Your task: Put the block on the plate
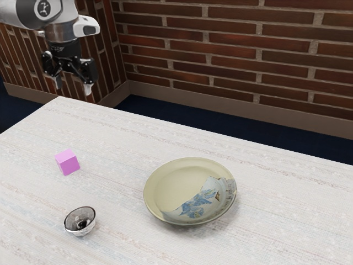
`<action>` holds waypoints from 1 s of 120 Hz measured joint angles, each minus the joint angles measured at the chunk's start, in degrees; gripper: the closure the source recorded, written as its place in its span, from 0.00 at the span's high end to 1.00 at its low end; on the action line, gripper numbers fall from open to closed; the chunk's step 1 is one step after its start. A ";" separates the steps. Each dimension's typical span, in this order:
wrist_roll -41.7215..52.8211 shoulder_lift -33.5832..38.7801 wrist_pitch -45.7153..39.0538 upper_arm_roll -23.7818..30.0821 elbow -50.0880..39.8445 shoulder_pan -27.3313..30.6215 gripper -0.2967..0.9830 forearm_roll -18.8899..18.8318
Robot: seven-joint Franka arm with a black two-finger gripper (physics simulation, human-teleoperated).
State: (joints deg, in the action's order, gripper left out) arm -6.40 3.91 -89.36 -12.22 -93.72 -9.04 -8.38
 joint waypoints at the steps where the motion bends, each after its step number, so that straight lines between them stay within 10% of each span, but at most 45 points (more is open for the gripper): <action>1: -0.08 -0.05 -0.01 0.00 0.04 -0.05 0.77 -0.02; 120: -3.06 -12.52 -16.06 -4.88 -17.20 7.51 0.77 6.31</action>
State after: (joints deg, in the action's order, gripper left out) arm -9.45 -8.61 -105.41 -17.10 -110.92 -1.53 -2.07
